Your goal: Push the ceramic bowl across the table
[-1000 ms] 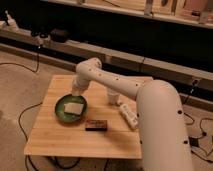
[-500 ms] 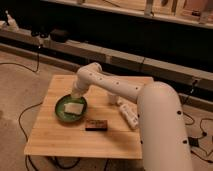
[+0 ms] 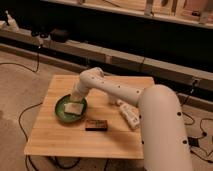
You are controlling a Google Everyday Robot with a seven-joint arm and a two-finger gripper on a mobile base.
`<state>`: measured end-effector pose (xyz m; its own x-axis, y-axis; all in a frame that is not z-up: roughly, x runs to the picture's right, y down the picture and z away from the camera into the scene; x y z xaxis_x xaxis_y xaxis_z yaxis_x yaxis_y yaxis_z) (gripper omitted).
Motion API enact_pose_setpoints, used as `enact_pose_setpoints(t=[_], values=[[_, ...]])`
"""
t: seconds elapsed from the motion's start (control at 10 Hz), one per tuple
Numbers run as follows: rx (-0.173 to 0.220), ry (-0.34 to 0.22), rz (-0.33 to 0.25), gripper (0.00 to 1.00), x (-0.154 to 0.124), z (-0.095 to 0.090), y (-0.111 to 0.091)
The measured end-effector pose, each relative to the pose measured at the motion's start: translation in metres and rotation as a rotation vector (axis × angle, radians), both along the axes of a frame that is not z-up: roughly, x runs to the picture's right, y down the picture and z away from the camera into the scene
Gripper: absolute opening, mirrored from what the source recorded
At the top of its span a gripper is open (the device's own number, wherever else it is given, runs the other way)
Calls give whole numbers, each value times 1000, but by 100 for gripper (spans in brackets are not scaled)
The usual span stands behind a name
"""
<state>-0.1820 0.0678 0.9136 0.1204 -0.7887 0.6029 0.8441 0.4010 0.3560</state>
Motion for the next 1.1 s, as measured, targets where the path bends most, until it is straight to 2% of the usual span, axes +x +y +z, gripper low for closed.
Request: enact_pose_setpoints(t=[0.2, 0.6, 1.1], values=[[-19, 22, -12, 5, 8, 9, 5], [4, 81, -51, 5, 20, 18, -7], [-4, 152, -58, 5, 45, 27, -12]])
